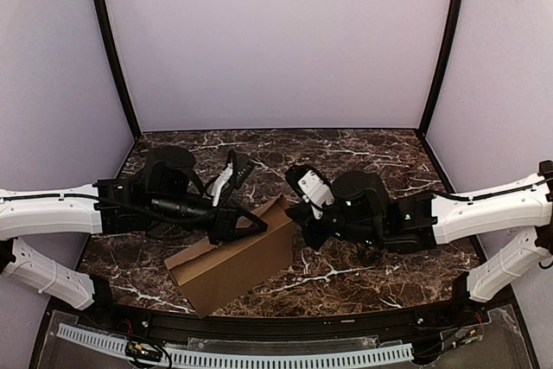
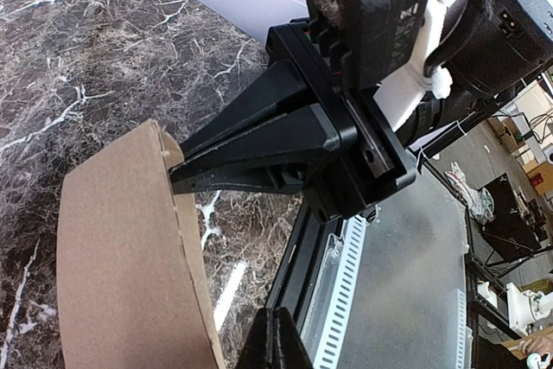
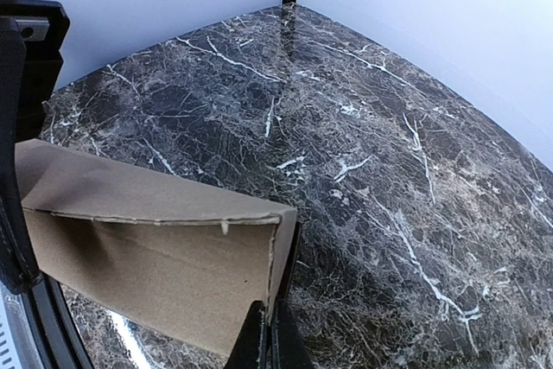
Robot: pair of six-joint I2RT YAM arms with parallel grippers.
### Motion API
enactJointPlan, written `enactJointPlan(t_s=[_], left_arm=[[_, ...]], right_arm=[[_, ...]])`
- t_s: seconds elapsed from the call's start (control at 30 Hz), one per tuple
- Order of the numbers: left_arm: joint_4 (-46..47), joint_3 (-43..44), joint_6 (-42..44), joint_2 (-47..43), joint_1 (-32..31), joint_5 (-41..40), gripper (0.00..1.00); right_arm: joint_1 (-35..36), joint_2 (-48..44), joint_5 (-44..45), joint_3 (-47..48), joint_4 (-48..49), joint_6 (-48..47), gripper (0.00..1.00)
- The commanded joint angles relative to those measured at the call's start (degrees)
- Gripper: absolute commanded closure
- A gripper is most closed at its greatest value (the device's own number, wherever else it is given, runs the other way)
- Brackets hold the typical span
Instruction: Fold the paper box
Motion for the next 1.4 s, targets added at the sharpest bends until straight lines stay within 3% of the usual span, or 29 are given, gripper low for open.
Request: enactJointPlan(t_s=[0.0, 0.07, 0.2, 0.4, 0.6, 0.77, 0.97, 1.17, 1.37], left_arm=[[-9.99, -5.39, -0.28, 3.55, 0.64, -2.91, 0.99], [-9.15, -6.82, -0.84, 3.76, 0.67, -2.70, 0.99], [-6.92, -10.06, -2.41, 3.91, 0.58, -2.45, 0.99], [-4.92, -12.95, -3.30, 3.87, 0.37, -3.07, 0.99], [-2.69, -14.68, -3.72, 4.55, 0.13, -2.98, 0.99], [-1.28, -15.67, -4.09, 5.63, -0.27, -2.87, 0.99], [-2.06, -15.13, -3.61, 5.86, -0.88, -3.15, 0.99], [-3.82, -14.39, -3.05, 5.49, -1.00, -3.68, 0.99], [-4.42, -14.21, -2.73, 5.67, -1.01, -3.96, 0.99]], right_arm=[[1.63, 3.73, -6.70, -4.70, -12.10, 2.50, 1.00], [1.65, 3.00, -6.72, -5.18, -11.80, 3.05, 1.00], [1.66, 0.35, -6.74, -5.33, -11.72, 3.19, 0.87], [1.66, -5.17, -7.99, -4.14, -13.65, 2.04, 0.56], [1.61, -11.72, -5.31, -0.20, -14.82, -1.00, 0.52], [1.51, -10.16, 1.09, 8.83, -15.09, -3.13, 0.64], [0.16, -2.65, 2.87, 19.05, -14.83, -5.12, 1.00], [-1.41, 2.27, -0.84, 16.16, -9.07, -3.15, 1.00], [-1.52, 7.22, -3.92, 0.25, -7.65, 10.41, 1.00]])
